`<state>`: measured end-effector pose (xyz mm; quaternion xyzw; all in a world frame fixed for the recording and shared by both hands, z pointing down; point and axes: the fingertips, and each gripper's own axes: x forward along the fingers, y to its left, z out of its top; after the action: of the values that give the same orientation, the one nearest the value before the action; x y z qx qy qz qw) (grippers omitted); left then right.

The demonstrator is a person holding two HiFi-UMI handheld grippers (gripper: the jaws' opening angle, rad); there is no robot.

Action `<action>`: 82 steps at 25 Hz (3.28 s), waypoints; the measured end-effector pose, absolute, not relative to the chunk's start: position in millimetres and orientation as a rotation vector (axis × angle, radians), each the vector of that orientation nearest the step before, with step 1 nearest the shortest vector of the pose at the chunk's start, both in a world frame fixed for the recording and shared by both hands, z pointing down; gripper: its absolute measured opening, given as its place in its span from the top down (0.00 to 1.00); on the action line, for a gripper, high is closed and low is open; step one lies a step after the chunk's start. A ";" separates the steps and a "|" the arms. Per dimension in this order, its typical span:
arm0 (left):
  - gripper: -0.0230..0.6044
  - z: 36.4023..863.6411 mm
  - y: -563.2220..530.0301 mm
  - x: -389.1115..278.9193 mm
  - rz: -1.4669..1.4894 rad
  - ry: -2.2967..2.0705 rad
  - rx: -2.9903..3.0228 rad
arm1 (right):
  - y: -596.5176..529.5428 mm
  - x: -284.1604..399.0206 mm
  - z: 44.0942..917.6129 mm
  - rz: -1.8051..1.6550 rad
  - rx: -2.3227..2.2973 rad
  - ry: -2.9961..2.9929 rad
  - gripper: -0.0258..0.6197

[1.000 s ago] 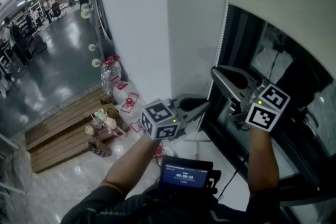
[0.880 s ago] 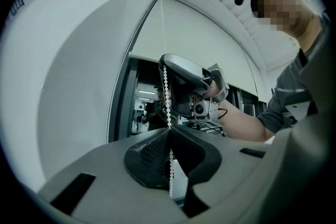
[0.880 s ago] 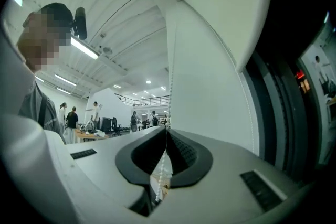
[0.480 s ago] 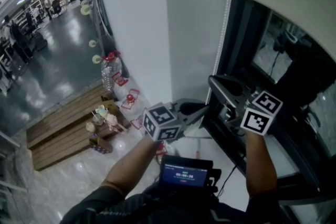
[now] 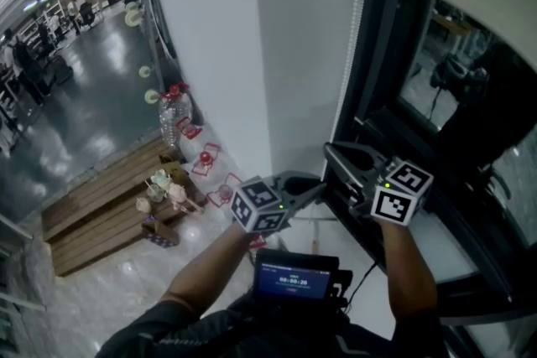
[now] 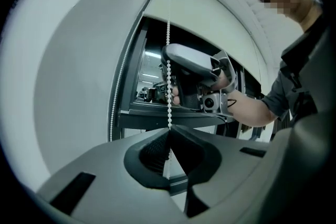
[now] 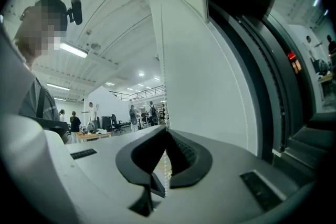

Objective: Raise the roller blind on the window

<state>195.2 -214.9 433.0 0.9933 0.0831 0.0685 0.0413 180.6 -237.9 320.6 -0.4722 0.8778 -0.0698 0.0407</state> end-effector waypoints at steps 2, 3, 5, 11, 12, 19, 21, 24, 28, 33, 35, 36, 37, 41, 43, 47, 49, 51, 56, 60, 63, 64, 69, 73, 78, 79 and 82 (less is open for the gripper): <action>0.95 432.4 -216.8 192.3 0.242 0.257 3.101 | -238.7 180.3 320.5 -0.209 -1.448 2.694 0.96; 0.95 431.8 -219.7 189.4 0.258 0.248 3.130 | -238.9 180.3 320.7 -0.209 -1.446 2.695 0.96; 0.86 425.2 -225.9 179.9 0.258 0.233 3.138 | -239.3 180.8 321.3 -0.210 -1.439 2.694 0.96; 0.80 320.6 -234.2 155.6 -0.133 0.140 3.089 | -238.7 175.3 319.5 -0.206 -1.414 2.691 0.96; 0.80 297.6 -233.5 155.5 -0.206 0.135 3.092 | -238.5 173.8 319.1 -0.204 -1.413 2.693 0.96; 0.80 207.0 -236.0 182.3 -0.294 0.132 3.204 | -235.3 172.2 318.5 -0.194 -1.399 2.698 0.96; 0.80 207.2 -240.6 193.9 -0.224 0.103 3.235 | -234.7 173.2 318.5 -0.191 -1.400 2.700 0.96; 0.94 212.0 -237.4 201.5 -0.208 0.152 3.216 | -233.9 174.2 319.7 -0.190 -1.403 2.698 0.96; 0.96 211.9 -230.4 200.0 -0.261 0.203 3.234 | -233.3 174.6 318.5 -0.195 -1.393 2.690 0.96; 0.96 225.2 -231.0 204.2 -0.215 0.144 3.279 | -234.0 177.3 330.0 -0.228 -1.413 2.703 0.96; 0.96 239.4 -233.0 205.1 -0.185 0.133 3.268 | -235.9 178.9 345.1 -0.281 -1.434 2.704 0.96; 0.96 247.2 -233.6 205.5 -0.173 0.133 3.256 | -236.5 180.4 353.6 -0.315 -1.447 2.700 0.96; 0.96 255.1 -234.2 205.9 -0.161 0.131 3.247 | -236.9 182.0 361.9 -0.346 -1.457 2.696 0.96; 0.96 288.5 -235.2 208.3 -0.083 0.136 3.216 | -237.7 184.4 392.9 -0.451 -1.481 2.689 0.96; 0.96 302.5 -236.1 208.6 -0.059 0.139 3.192 | -237.8 185.1 406.1 -0.494 -1.485 2.679 0.96; 0.96 315.1 -237.4 208.4 -0.063 0.151 3.163 | -238.6 186.7 417.9 -0.528 -1.482 2.661 0.96; 0.96 316.2 -237.5 207.9 -0.074 0.154 3.159 | -239.1 188.3 418.8 -0.514 -1.502 2.665 0.96; 0.96 315.8 -238.0 206.7 -0.087 0.153 3.160 | -239.9 194.5 419.5 -0.483 -1.573 2.681 0.95; 0.96 315.0 -238.7 202.9 -0.111 0.155 3.147 | -227.5 207.4 397.4 -0.357 -1.725 2.743 0.87; 0.96 314.2 -237.7 203.9 -0.113 0.172 3.144 | -217.3 219.4 350.8 -0.199 -1.718 2.717 0.85; 0.96 313.5 -233.8 205.3 -0.118 0.193 3.140 | -213.7 224.3 303.9 -0.058 -1.710 2.665 0.85; 0.96 312.8 -232.6 206.0 -0.120 0.200 3.141 | -213.2 224.6 286.7 -0.008 -1.711 2.641 0.85; 0.96 311.3 -227.1 207.9 -0.135 0.222 3.134 | -215.5 210.5 217.4 0.135 -1.593 2.602 0.84; 0.96 313.1 -219.9 207.8 -0.128 0.241 3.143 | -225.0 198.9 198.3 0.193 -1.562 2.628 0.83; 0.96 314.6 -219.8 205.7 -0.136 0.244 3.140 | -237.2 189.5 202.6 0.170 -1.525 2.682 0.87; 0.96 314.7 -219.6 205.1 -0.136 0.245 3.136 | -237.9 189.0 204.9 0.156 -1.521 2.678 0.92; 0.96 315.0 -219.9 204.7 -0.149 0.251 3.123 | -236.8 189.5 206.6 0.111 -1.498 2.650 0.95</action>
<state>204.7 -219.9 315.0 0.9957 0.0801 -0.0475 0.0027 189.5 -236.8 206.6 -0.4913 0.8689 0.0364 0.0478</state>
